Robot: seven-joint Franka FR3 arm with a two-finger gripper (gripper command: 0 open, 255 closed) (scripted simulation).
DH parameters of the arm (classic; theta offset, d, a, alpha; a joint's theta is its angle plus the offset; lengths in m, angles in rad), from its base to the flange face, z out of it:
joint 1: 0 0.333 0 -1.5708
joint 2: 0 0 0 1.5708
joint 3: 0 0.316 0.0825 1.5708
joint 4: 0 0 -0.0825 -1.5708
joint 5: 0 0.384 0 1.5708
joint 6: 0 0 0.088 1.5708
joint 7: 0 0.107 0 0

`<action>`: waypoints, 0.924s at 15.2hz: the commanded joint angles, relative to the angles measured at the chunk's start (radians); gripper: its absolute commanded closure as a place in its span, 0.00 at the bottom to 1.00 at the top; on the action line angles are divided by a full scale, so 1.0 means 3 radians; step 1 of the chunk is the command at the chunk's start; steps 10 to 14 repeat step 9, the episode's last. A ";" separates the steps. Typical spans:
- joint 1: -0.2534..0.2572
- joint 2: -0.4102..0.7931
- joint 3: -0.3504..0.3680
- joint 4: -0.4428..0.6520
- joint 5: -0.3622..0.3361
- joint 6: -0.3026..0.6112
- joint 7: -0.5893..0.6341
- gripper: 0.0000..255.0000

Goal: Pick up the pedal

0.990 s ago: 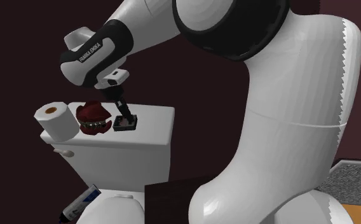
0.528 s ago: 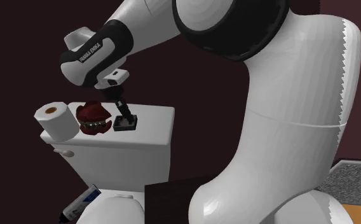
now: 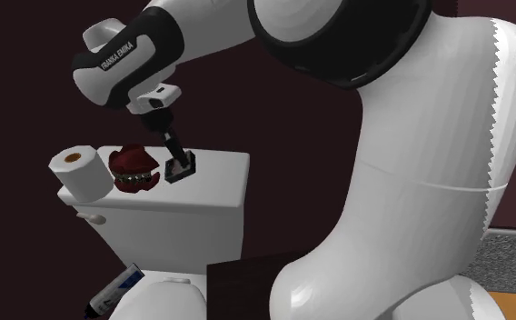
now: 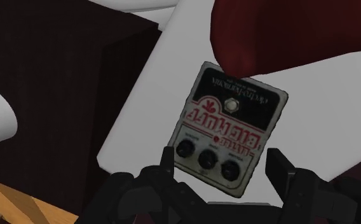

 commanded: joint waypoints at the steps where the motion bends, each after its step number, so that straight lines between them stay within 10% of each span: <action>1: -0.0026 -0.0061 0.0030 0.0021 0.0052 -0.0056 -0.0035 1.00; 14: -0.0067 -0.0186 0.0087 0.0175 0.0165 -0.0268 -0.0138 1.00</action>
